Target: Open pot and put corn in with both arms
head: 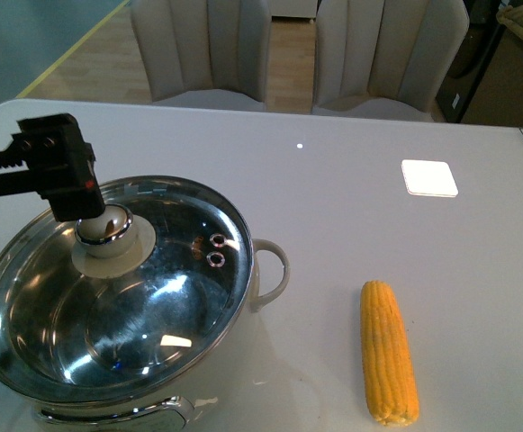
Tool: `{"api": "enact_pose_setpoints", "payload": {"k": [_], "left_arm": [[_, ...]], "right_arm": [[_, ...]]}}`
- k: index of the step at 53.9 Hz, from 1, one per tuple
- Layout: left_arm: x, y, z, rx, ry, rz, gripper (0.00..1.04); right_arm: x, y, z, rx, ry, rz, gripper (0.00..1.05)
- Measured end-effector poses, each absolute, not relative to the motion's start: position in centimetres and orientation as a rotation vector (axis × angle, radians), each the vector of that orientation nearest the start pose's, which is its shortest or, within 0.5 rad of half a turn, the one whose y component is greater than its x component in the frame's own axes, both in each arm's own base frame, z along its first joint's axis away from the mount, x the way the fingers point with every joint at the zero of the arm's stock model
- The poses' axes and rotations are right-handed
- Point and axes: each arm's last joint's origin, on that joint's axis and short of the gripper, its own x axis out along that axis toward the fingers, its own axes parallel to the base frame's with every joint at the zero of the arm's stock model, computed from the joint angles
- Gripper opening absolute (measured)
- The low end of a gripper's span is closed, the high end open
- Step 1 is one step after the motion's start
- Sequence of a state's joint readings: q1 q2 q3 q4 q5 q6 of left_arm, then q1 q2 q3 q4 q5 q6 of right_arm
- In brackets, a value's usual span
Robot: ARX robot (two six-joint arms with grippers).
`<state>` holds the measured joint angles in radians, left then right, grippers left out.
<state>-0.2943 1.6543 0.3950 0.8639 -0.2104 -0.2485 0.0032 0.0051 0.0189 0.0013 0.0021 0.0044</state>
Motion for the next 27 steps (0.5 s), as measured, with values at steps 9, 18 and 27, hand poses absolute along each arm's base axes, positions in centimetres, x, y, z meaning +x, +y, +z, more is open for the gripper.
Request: {"api": "enact_pose_setpoints", "payload": {"k": [9, 18, 27], "left_arm": [[26.3, -7.9, 10.1, -0.094, 0.409, -0.054, 0.98], [27.0, -9.4, 8.8, -0.023, 0.432, -0.082, 0.98], [26.8, -10.4, 7.5, 0.047, 0.462, -0.105, 0.98]], "right_arm": [[9.7, 0.0, 17.0, 0.004, -0.015, 0.001, 0.96], [9.7, 0.0, 17.0, 0.004, -0.015, 0.001, 0.96], [9.7, 0.0, 17.0, 0.004, -0.015, 0.001, 0.96]]}}
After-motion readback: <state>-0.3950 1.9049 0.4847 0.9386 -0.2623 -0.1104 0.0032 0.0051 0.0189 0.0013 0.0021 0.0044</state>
